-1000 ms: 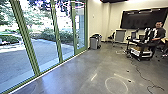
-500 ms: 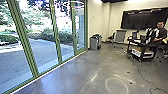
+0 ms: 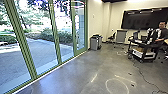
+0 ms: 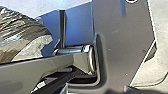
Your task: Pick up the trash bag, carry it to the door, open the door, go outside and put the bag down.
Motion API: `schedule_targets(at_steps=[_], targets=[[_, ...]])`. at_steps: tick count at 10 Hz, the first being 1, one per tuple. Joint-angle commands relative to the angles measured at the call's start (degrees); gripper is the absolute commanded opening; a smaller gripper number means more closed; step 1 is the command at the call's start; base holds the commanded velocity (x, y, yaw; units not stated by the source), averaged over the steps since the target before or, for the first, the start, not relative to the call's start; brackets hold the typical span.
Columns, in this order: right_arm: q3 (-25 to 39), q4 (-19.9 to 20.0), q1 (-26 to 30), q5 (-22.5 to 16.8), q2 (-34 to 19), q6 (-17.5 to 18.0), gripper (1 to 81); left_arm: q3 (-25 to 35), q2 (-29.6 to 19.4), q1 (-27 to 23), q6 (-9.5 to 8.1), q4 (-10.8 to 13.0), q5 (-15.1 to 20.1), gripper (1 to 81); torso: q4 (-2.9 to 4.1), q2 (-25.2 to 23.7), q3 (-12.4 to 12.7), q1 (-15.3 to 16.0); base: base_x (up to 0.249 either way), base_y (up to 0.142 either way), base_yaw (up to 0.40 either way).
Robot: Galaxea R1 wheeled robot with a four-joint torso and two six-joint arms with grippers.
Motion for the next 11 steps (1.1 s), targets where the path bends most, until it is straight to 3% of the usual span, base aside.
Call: schedule_targets(at_steps=[1, 6, 11], targets=[[0.2, -0.2, 2.2, -3.5, 0.7, -0.1, 81.1, 0.1, -0.2, -3.0, 0.31, 0.3, 3.3, 1.0, 0.00, 0.0, 0.0, 0.0, 0.146, 0.000, 0.000], [-0.2, -0.2, 2.1, -3.5, 1.1, -0.1, 81.1, 0.1, -0.1, -3.0, 0.39, 0.4, 3.3, 1.0, 0.00, 0.0, 0.0, 0.0, 0.146, 0.000, 0.000], [-0.6, -0.3, 2.2, -3.6, 1.4, -0.1, 81.1, 0.1, -0.1, -3.0, 0.39, 0.4, 3.3, 1.0, 0.00, 0.0, 0.0, 0.0, 0.144, -0.076, 0.000]])
